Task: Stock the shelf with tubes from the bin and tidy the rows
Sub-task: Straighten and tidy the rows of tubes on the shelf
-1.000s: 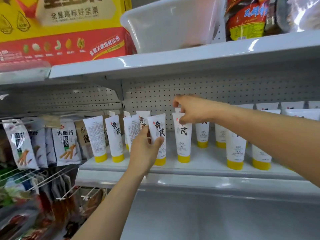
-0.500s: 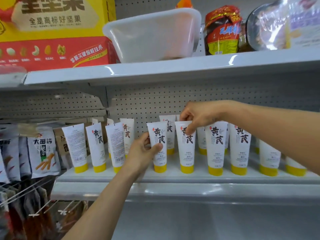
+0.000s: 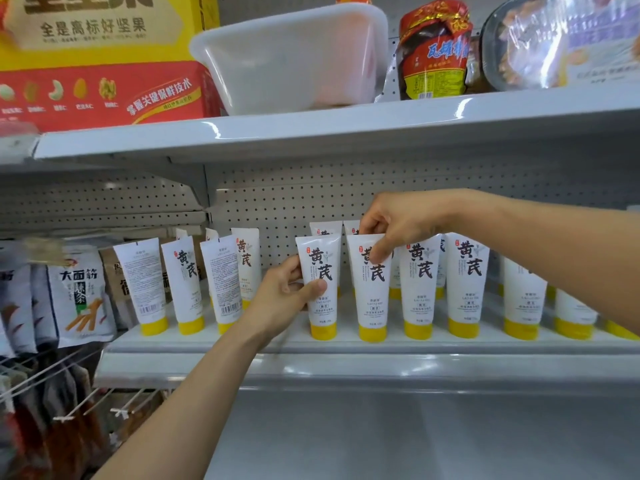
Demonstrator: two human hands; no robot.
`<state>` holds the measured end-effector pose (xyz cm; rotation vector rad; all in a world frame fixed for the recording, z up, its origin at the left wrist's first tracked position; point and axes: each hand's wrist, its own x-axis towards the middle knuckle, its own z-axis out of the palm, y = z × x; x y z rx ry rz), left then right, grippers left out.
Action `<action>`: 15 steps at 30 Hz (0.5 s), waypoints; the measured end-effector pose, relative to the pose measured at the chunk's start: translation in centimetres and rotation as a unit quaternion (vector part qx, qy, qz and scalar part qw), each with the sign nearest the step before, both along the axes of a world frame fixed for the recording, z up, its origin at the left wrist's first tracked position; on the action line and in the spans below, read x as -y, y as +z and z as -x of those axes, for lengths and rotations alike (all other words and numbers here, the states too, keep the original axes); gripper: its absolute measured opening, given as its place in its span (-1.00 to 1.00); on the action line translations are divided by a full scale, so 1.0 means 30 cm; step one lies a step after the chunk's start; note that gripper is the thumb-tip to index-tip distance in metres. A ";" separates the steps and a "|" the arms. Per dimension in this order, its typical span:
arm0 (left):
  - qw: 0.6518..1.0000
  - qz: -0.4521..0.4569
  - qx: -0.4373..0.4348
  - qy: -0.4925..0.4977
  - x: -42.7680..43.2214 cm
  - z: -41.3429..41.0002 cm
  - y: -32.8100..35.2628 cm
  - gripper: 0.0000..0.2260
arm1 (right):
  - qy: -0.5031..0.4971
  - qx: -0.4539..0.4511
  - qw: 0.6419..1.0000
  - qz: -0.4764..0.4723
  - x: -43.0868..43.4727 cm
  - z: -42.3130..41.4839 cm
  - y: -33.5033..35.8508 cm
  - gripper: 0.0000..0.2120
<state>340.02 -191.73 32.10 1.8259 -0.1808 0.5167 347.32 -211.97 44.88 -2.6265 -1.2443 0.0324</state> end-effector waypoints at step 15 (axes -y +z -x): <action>0.999 -0.009 -0.038 -0.011 -0.004 -0.002 -0.045 -0.64 | -0.007 0.002 1.000 -0.015 -0.002 0.027 -0.017 -0.86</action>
